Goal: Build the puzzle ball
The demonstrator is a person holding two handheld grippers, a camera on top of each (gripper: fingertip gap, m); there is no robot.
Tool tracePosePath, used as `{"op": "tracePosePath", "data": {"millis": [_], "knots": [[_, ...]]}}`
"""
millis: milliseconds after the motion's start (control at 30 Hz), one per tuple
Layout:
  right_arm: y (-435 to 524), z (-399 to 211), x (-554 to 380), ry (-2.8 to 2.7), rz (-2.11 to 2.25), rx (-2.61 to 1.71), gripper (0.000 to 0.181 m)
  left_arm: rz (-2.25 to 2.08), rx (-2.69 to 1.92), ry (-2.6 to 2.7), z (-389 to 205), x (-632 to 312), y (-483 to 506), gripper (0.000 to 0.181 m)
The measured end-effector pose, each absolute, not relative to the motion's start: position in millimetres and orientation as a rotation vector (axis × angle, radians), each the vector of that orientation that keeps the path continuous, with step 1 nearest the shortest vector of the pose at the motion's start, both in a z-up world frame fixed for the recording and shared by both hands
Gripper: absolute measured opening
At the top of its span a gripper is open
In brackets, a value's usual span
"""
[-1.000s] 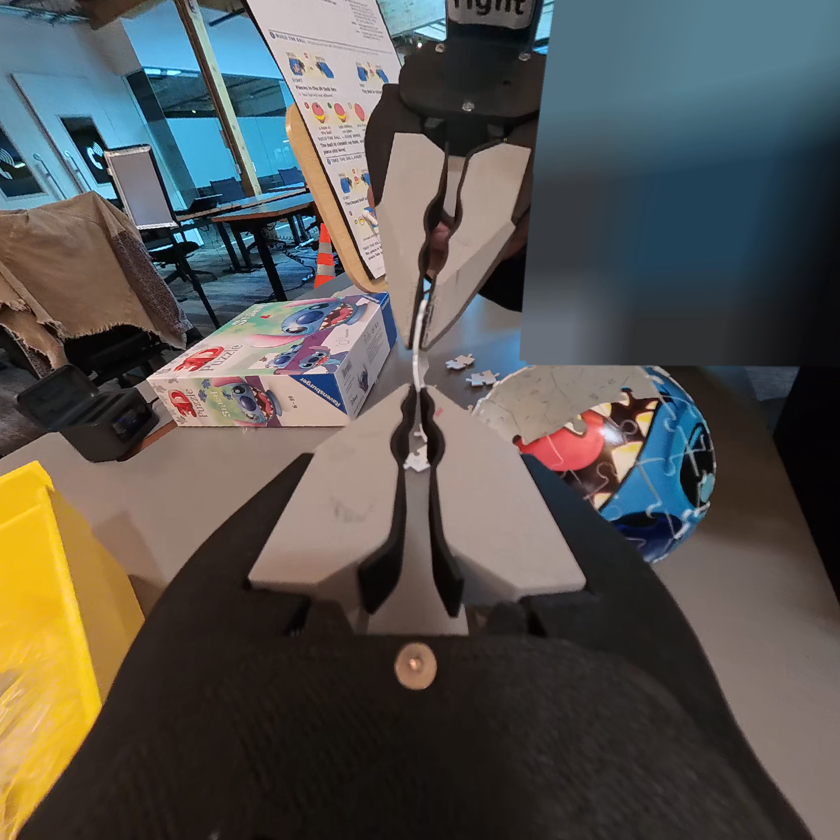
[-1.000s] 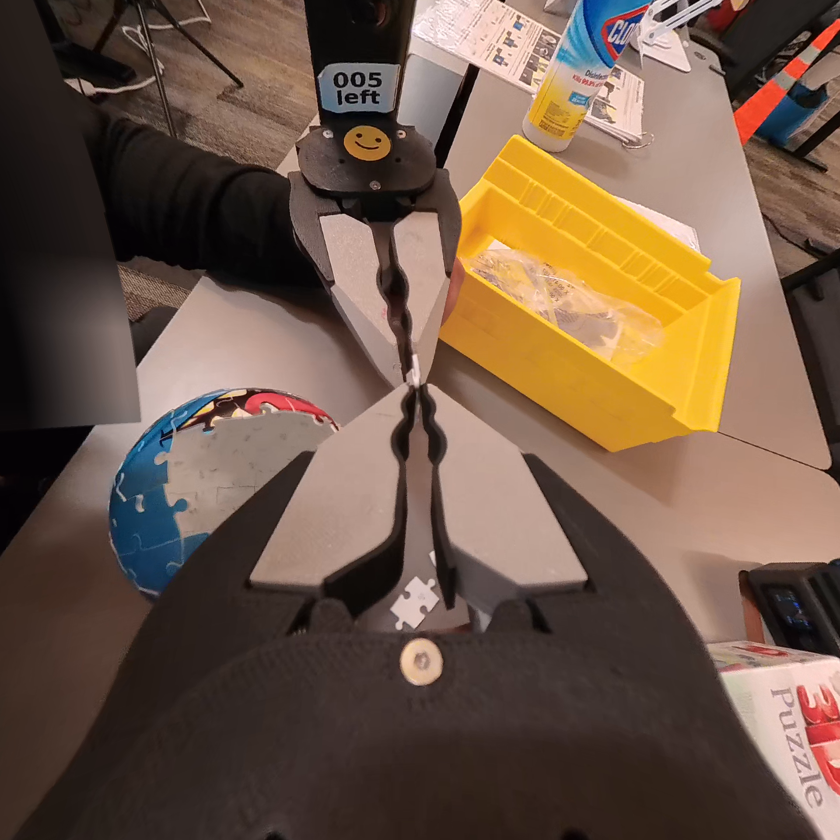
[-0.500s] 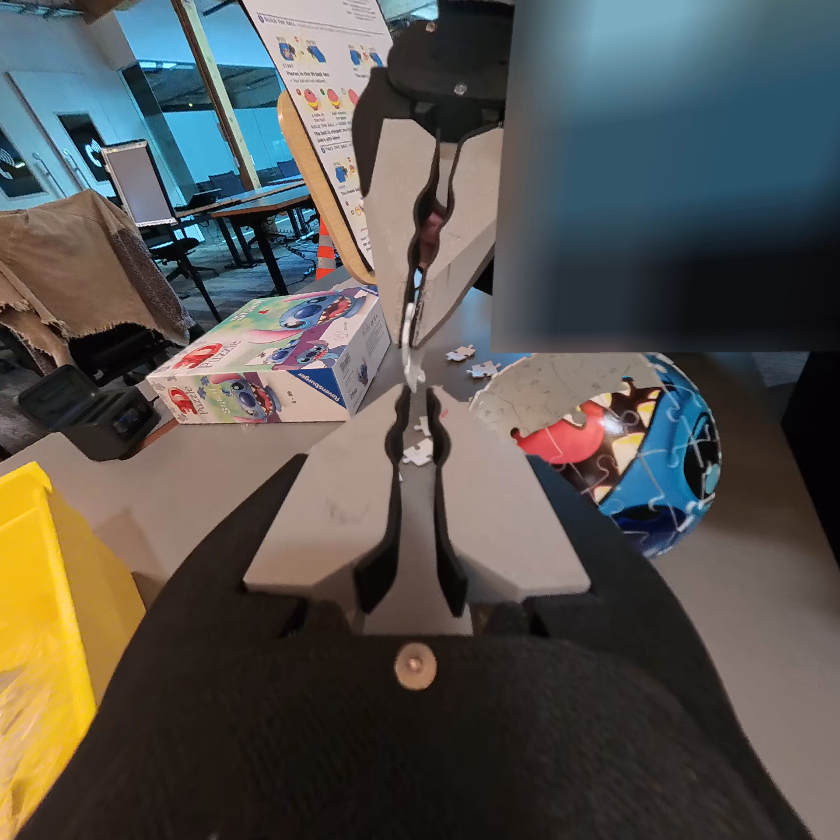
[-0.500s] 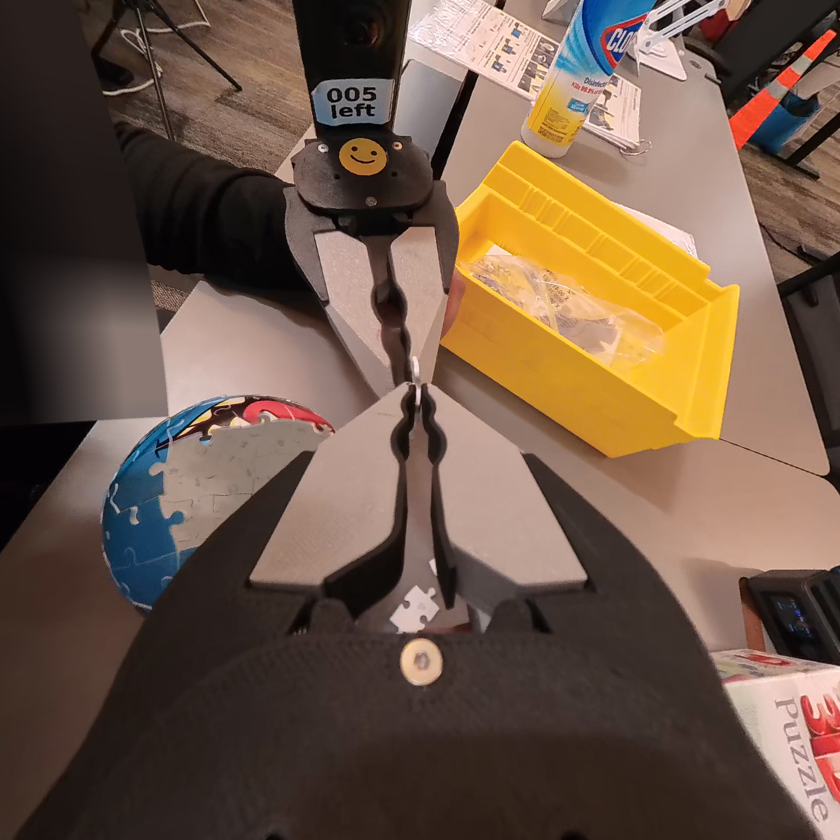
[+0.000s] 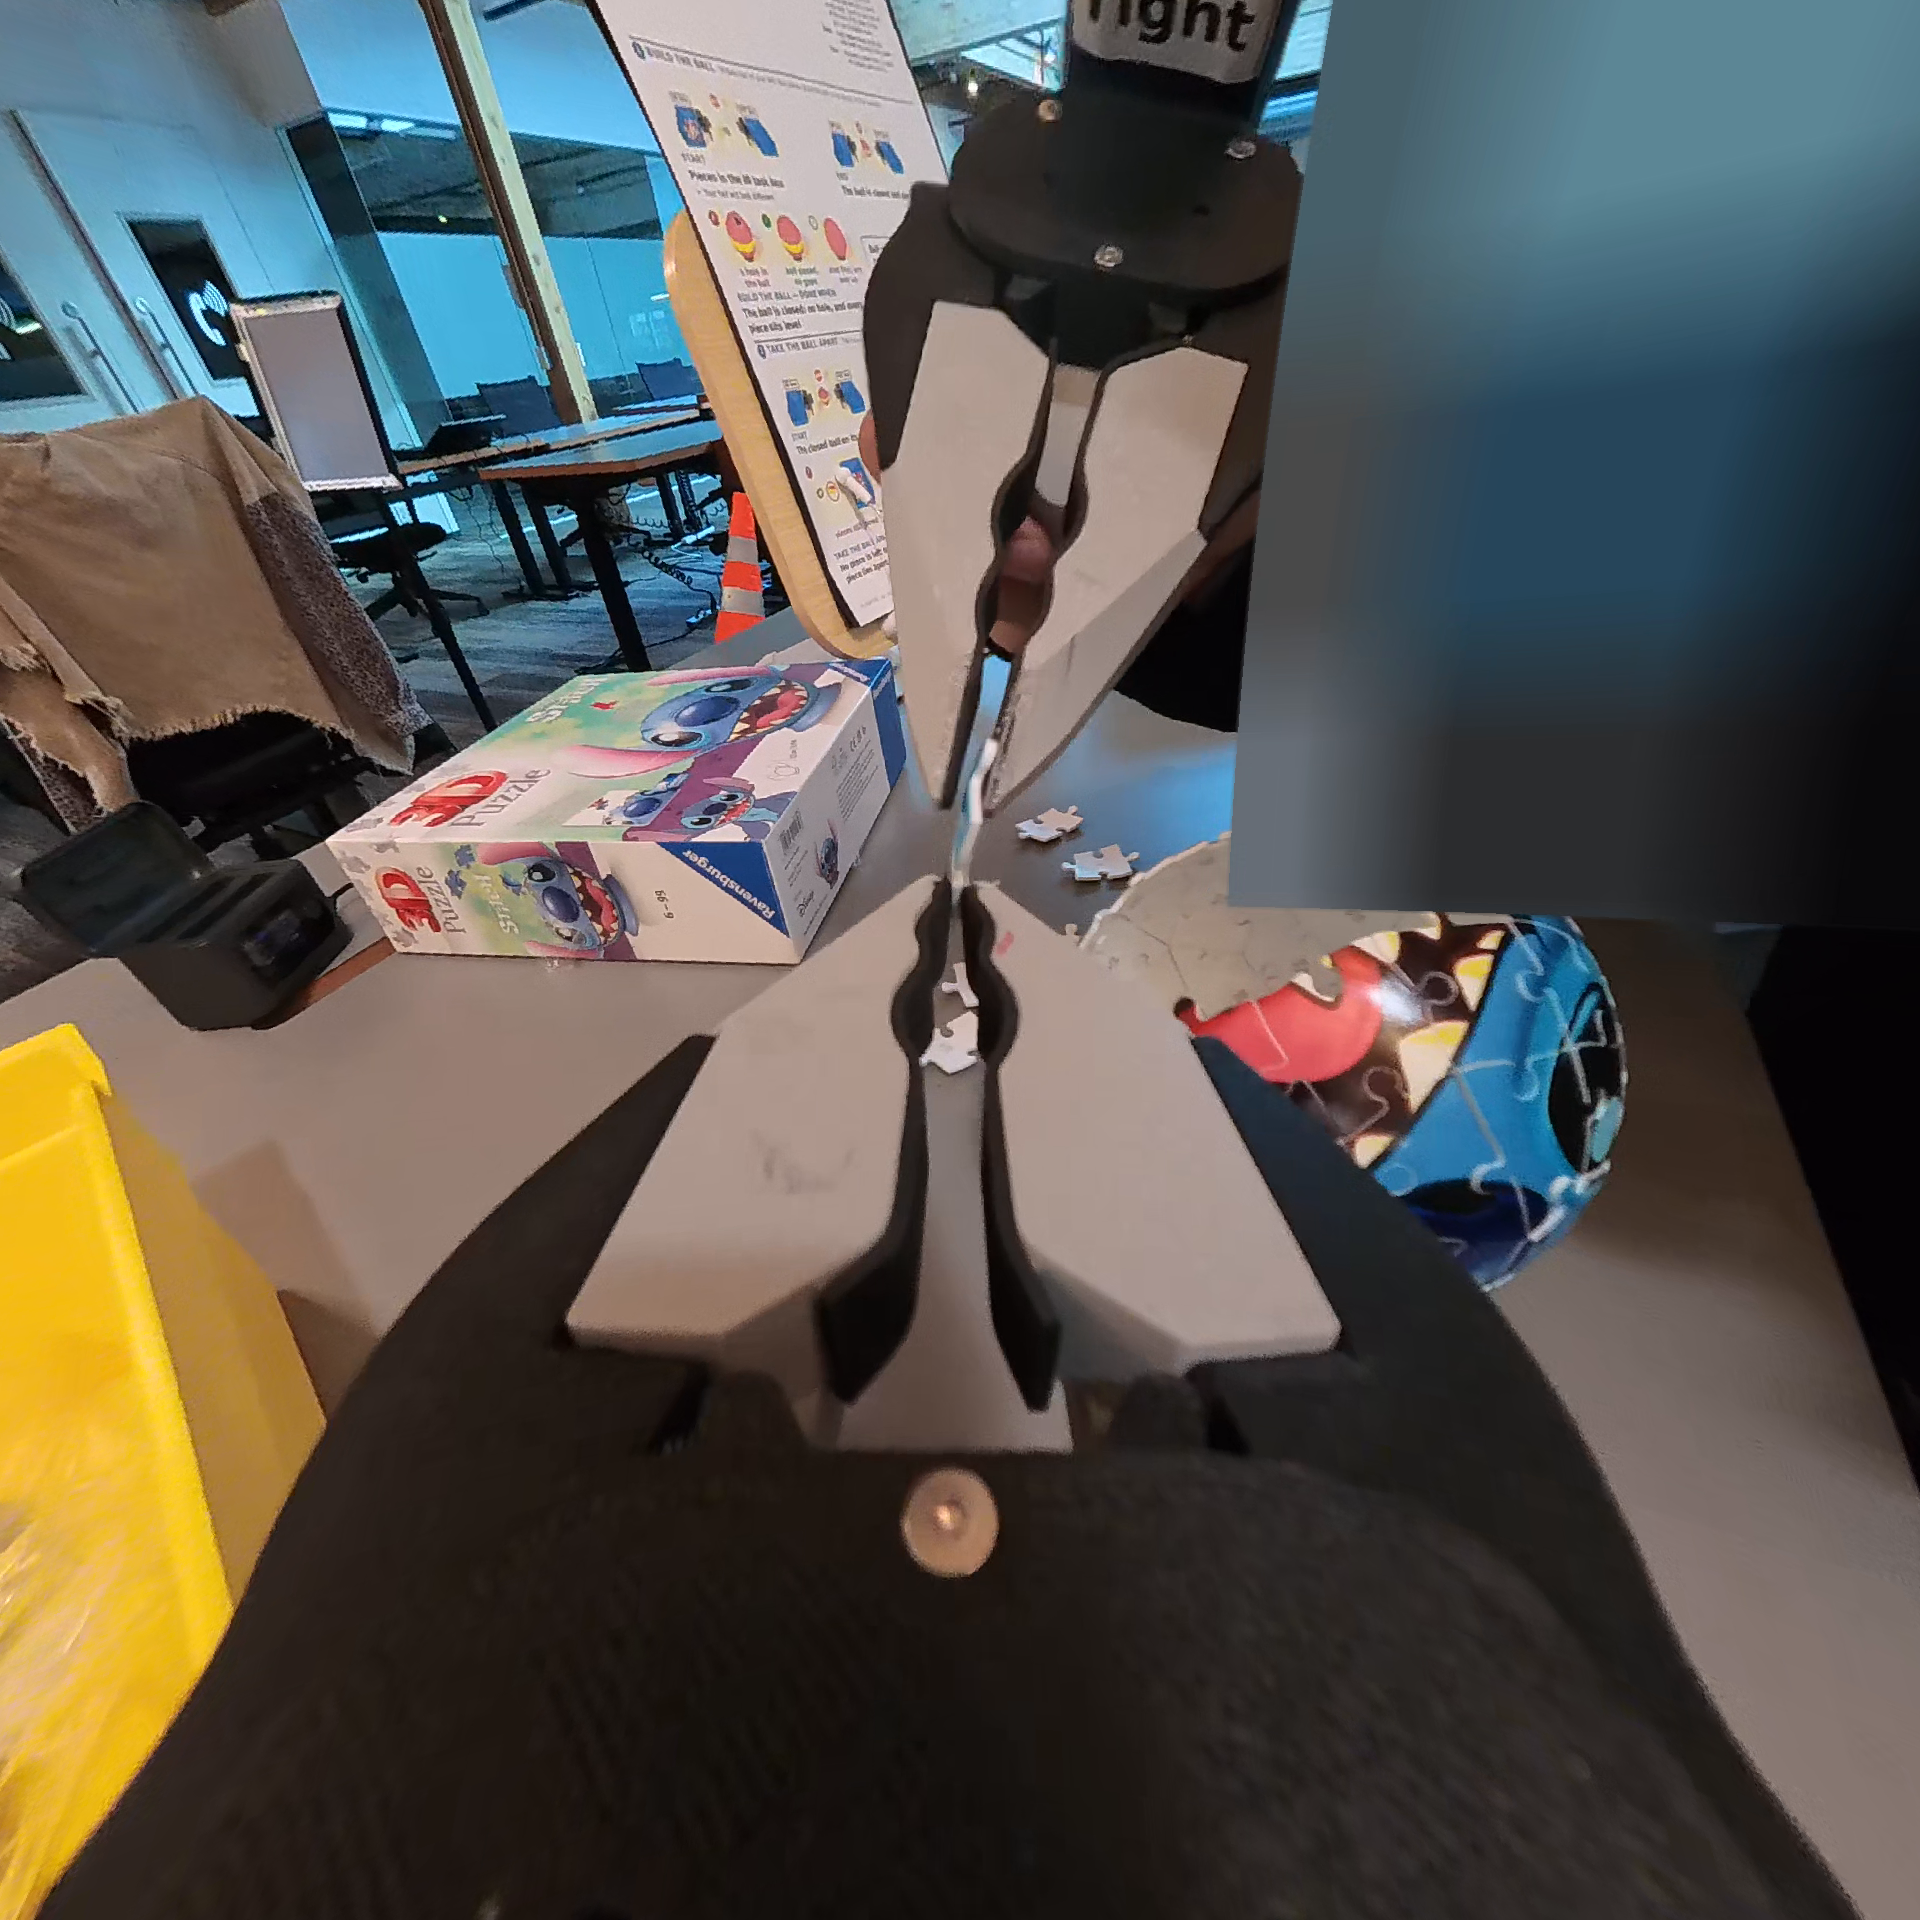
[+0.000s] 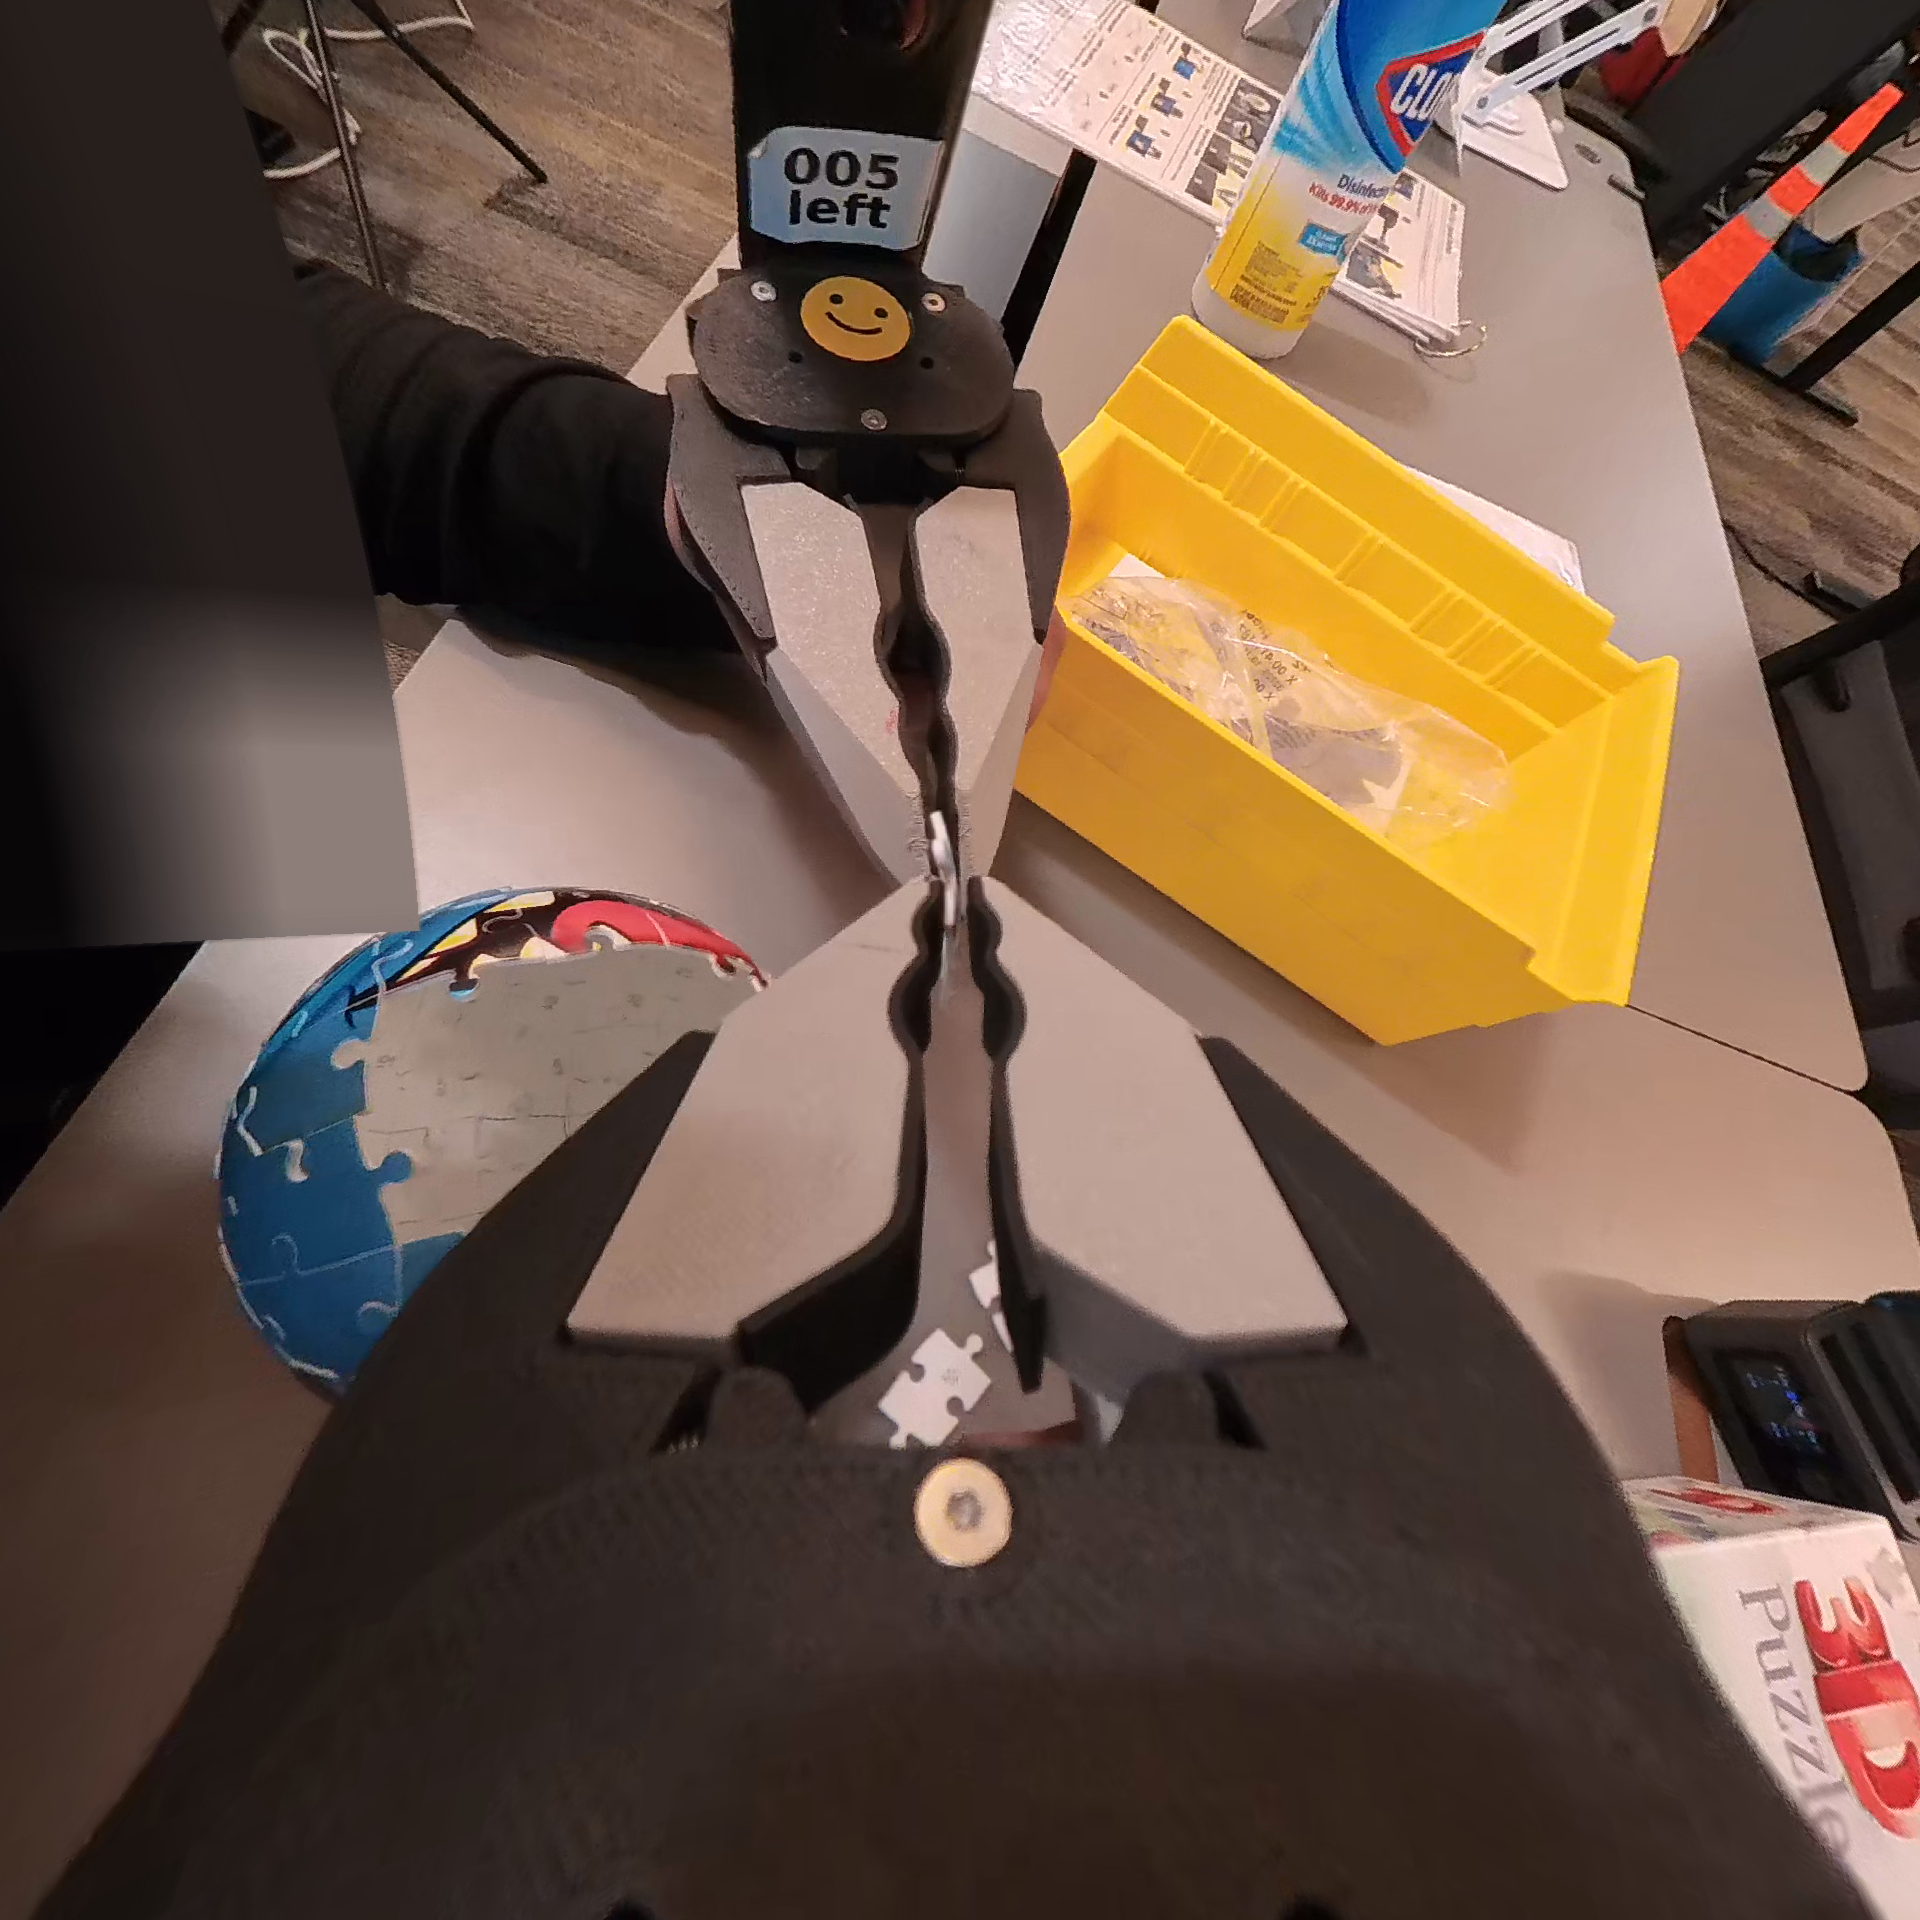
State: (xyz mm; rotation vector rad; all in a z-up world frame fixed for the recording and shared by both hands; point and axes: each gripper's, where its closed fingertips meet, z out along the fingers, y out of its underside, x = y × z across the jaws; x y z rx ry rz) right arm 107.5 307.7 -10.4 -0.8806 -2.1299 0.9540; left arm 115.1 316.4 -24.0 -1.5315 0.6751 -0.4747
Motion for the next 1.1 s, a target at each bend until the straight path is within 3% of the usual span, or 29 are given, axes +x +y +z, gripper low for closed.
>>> {"op": "tracePosePath", "data": {"millis": [1100], "knots": [[306.7,-16.8,109.0,-2.141,0.89,-0.825,0.0,-0.439,-1.601,0.691,-35.0,117.1,320.4,0.0]]}}
